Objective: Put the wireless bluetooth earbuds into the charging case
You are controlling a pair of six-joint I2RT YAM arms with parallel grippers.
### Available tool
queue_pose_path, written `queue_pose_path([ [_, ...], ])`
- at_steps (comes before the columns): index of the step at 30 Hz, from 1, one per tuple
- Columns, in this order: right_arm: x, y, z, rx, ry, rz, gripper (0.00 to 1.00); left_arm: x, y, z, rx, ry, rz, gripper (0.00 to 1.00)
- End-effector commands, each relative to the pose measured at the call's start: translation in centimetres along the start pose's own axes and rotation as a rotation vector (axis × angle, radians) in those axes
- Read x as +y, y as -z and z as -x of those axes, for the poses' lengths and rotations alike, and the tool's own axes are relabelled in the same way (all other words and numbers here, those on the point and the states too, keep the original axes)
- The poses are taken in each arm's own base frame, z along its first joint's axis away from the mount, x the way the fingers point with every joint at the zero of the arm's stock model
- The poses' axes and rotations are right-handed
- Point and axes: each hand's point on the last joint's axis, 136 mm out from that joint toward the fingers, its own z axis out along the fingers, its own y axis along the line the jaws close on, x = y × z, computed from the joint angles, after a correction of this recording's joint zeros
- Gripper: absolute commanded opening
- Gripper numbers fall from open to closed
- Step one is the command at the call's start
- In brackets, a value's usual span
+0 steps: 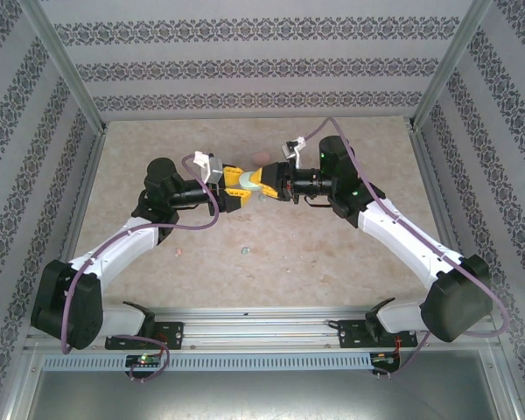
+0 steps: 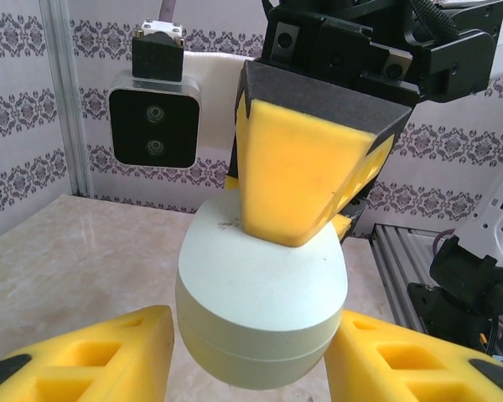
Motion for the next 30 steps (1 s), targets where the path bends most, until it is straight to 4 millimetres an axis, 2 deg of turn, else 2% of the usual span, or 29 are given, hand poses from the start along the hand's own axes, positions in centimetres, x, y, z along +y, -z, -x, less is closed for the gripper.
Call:
queue_pose_path([
  [1,1.6,-0.3,-0.4,0.025,0.044,0.040,0.24,-0.8,-0.3,1.8,-0.039,-0.055,-0.031,0.51],
  [11,1.6,-0.5,-0.5,0.033,0.042,0.040,0.24,-0.7,-0.4,1.8,-0.049,-0.041,-0.034,0.55],
  [20,1.7,-0.7,-0.4,0.037,0.043,0.047,0.26,-0.8,-0.5,1.8,-0.045,-0.035,-0.050,0.39],
  [22,1.6,-0.7,-0.4,0.037,0.044,0.047,0.29,-0.9,-0.5,1.7,-0.043,-0.034,-0.053,0.35],
  [25,2.1,-0.5,-0.3,0.023,0.071,0.055,0.41,-1.0,-0.4,1.8,-0.042,-0.029,-0.052,0.31],
  [27,2.5,0.0,0.0,-0.004,0.104,0.056,0.50,-1.2,-0.3,2.0,-0.042,-0.025,-0.056,0.29],
  [30,3.1,1.2,0.7,-0.069,0.159,0.058,0.56,-1.6,-0.3,2.5,-0.034,-0.004,-0.070,0.25],
])
